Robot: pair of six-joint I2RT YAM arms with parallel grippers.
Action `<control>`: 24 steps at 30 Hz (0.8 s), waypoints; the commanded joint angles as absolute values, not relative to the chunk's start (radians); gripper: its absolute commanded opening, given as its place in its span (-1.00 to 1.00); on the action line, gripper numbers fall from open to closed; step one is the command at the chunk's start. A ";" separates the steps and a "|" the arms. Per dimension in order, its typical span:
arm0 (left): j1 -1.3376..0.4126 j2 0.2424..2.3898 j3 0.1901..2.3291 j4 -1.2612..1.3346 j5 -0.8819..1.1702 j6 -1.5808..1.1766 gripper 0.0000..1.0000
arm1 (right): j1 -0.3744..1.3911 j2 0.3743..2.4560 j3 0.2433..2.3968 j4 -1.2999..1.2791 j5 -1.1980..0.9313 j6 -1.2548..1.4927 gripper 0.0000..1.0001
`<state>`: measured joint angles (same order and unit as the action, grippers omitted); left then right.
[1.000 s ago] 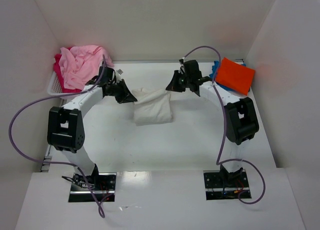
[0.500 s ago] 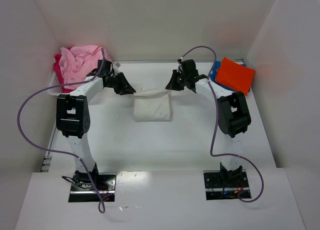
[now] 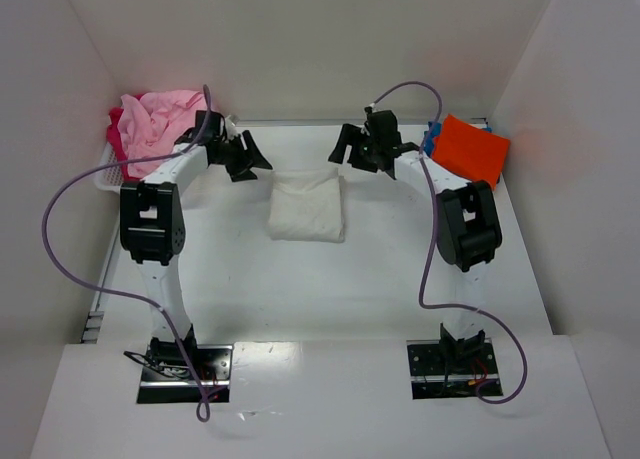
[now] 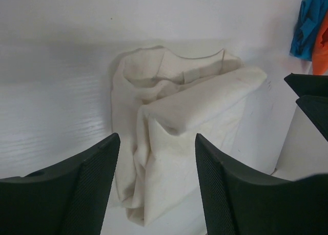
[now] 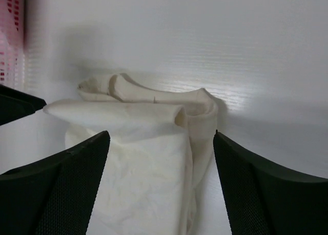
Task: Fold and stack the t-shirts
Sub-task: Fold the long partially folded tshirt into a neat square
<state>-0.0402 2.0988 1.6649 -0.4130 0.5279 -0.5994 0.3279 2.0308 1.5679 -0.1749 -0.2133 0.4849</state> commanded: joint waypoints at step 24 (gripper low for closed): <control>-0.098 2.042 1.493 -0.154 0.659 -0.612 -0.86 | 0.399 2.015 1.415 0.054 -0.454 0.543 -0.89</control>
